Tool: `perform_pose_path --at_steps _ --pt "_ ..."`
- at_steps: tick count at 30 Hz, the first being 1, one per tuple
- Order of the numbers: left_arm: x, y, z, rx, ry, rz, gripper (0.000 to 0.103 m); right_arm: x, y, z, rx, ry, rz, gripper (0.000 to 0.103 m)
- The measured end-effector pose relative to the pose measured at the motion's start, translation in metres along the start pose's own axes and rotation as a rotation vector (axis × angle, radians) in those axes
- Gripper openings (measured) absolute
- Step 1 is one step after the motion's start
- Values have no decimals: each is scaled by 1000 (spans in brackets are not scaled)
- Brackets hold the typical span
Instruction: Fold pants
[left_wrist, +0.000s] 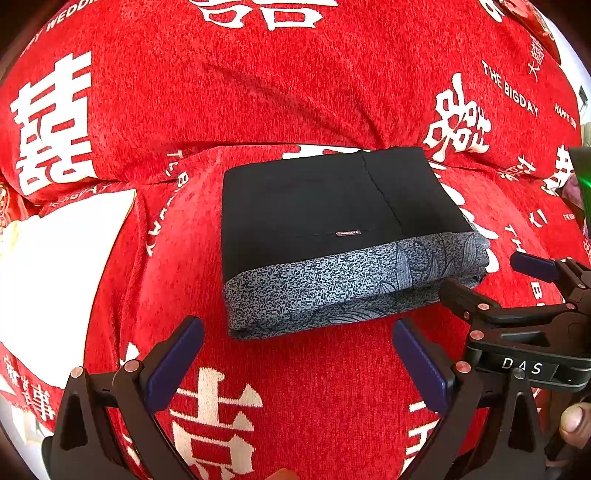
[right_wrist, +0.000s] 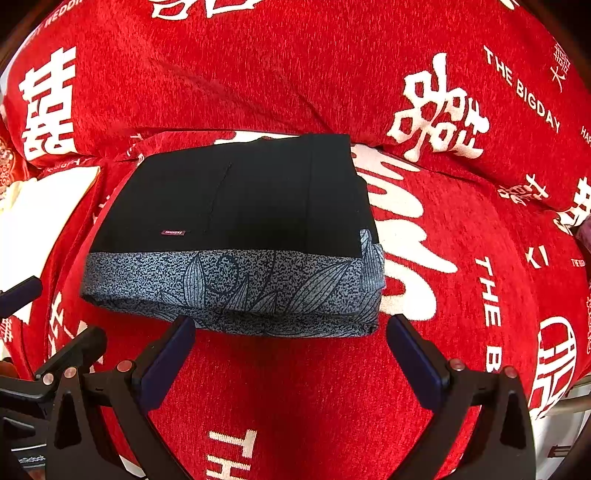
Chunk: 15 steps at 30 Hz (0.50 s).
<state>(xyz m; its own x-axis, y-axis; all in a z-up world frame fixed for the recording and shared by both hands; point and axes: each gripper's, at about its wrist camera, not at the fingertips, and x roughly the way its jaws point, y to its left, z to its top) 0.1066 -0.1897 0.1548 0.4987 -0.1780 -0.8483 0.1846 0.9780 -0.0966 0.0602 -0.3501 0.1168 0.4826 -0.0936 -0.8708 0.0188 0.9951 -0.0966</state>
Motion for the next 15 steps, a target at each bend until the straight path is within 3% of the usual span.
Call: perform_pose_path --at_steps 15 --pt "1 0 3 -1 -1 -2 102 1 0 2 -9 0 -4 103"
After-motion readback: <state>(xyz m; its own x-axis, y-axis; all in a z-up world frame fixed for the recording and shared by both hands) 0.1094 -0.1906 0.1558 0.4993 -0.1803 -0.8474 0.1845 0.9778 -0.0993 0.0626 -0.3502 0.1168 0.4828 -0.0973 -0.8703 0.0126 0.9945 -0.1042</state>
